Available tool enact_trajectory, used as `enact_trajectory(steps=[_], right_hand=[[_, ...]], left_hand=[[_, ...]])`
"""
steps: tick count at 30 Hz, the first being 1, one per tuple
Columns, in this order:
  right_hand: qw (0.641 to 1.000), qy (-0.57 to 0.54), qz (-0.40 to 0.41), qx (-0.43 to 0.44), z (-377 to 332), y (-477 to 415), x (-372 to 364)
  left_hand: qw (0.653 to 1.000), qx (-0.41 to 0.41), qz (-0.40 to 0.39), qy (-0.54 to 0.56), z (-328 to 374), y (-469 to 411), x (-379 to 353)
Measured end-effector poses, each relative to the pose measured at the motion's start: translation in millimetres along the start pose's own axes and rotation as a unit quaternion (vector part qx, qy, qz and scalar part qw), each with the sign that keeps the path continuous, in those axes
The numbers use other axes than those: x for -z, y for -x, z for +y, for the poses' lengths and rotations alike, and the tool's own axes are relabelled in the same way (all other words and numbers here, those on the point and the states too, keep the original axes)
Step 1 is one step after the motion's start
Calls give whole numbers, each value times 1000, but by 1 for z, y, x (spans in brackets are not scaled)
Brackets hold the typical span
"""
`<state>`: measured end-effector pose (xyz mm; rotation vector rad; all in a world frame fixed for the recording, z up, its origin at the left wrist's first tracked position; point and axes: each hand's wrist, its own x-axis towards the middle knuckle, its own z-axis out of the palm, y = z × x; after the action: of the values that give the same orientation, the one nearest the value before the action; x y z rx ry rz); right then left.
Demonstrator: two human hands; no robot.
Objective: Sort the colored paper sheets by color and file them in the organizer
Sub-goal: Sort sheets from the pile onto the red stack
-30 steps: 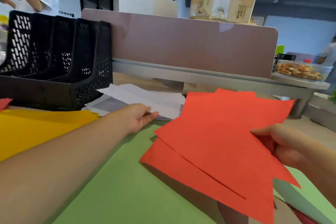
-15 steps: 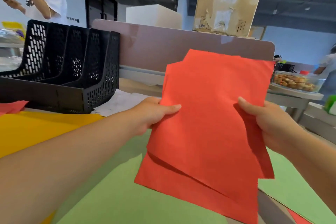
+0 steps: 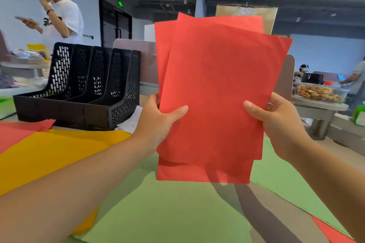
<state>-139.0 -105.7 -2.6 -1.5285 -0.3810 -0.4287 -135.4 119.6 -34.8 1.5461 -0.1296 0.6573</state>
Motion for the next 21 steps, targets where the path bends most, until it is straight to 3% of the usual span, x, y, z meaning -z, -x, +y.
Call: enact_trajectory(steps=[6,9,12,14,18,21], right_hand=[[999,32,-6,-43,14,13,2],[996,52,-16,-66,18,15,1],[996,45,-15,-74,11,11,-9],[996,20,-7,-83,6,5,-21],[984,2,-2,-177,16,-11,-61],[959,-17,-42,-281,32,-11,-111]], left_hand=[[995,102,-4,21,-23,9,-3],[993,81,-10,-86,-25,8,-1],[995,36,-17,-94,-10,3,11],[992,66,-46,-101,0,-5,26],[968,163,-157,-107,14,-15,80],[955,223,-147,-129,24,-14,133]])
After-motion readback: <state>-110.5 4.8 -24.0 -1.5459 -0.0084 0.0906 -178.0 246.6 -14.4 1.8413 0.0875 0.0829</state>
